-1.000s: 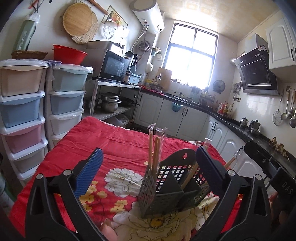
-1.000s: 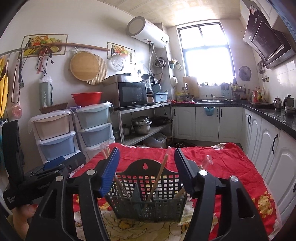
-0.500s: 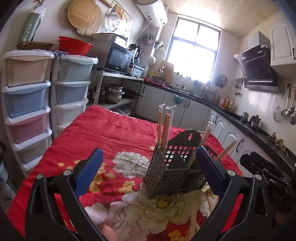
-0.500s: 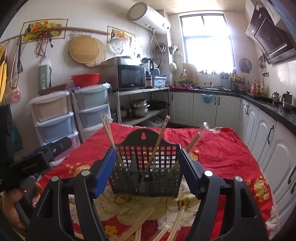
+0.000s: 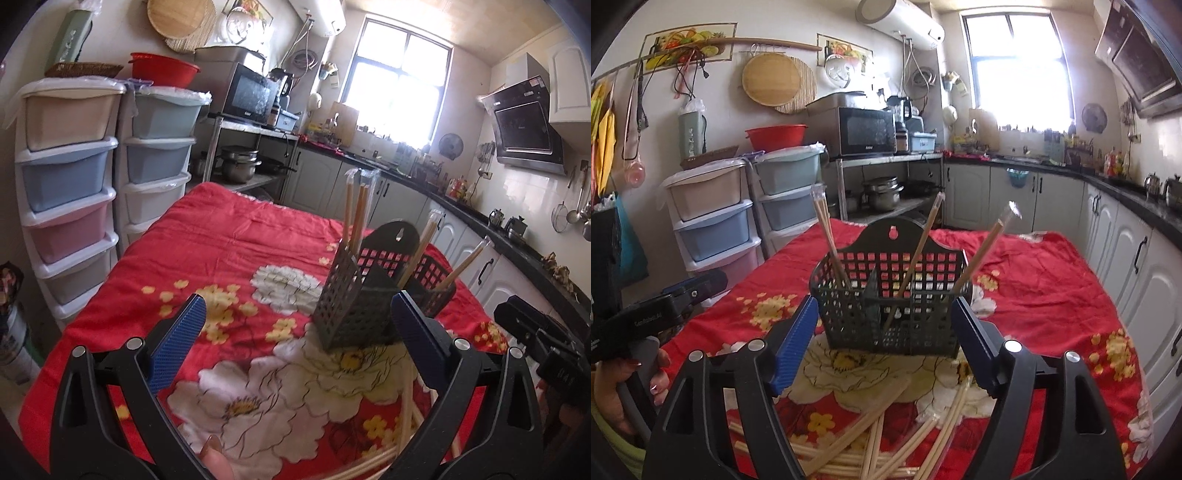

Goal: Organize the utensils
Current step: 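Withdraw both grippers and move them down toward the chopstick pile, then close the left gripper on a chopstick while the right gripper grasps another, then lift both held chopsticks upright and carry them above the caddy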

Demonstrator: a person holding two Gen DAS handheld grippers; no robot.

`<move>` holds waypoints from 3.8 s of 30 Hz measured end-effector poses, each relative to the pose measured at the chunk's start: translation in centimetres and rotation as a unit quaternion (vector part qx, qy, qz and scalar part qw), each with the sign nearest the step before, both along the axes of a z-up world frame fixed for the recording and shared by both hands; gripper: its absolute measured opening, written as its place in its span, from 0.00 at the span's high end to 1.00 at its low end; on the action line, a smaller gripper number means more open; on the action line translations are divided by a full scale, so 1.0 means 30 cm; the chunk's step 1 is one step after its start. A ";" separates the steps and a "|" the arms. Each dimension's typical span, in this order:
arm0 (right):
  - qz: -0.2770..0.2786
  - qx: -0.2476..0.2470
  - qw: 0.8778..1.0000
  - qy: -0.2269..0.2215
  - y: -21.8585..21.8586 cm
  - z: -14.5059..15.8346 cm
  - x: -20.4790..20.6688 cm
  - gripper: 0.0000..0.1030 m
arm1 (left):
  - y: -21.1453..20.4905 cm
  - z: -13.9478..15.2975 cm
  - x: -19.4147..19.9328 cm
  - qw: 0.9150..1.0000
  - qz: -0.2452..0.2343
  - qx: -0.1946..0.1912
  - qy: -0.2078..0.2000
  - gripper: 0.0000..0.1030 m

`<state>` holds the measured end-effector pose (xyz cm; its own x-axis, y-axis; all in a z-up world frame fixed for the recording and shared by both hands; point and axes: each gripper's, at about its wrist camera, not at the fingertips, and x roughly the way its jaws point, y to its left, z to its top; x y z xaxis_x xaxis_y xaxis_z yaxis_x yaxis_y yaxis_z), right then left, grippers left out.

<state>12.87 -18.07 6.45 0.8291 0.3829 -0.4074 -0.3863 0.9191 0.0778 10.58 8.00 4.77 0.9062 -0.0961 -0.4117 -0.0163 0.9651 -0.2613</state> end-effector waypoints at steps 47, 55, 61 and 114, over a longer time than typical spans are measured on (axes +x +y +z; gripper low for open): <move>0.008 -0.014 0.979 0.206 -0.070 -0.294 0.037 0.57 | -0.005 -0.300 -0.175 0.974 -0.089 -0.089 0.189 0.20; 0.004 -0.016 0.976 0.219 -0.068 -0.313 0.051 0.60 | -0.017 -0.335 -0.177 0.963 -0.109 -0.120 0.216 0.37; 0.001 -0.014 0.972 0.236 -0.069 -0.334 0.068 0.63 | -0.015 -0.346 -0.160 0.960 -0.110 -0.137 0.218 0.55; 0.038 0.166 0.977 0.127 -0.133 0.005 0.103 0.94 | 0.002 0.002 0.016 0.965 -0.170 -0.183 0.082 1.00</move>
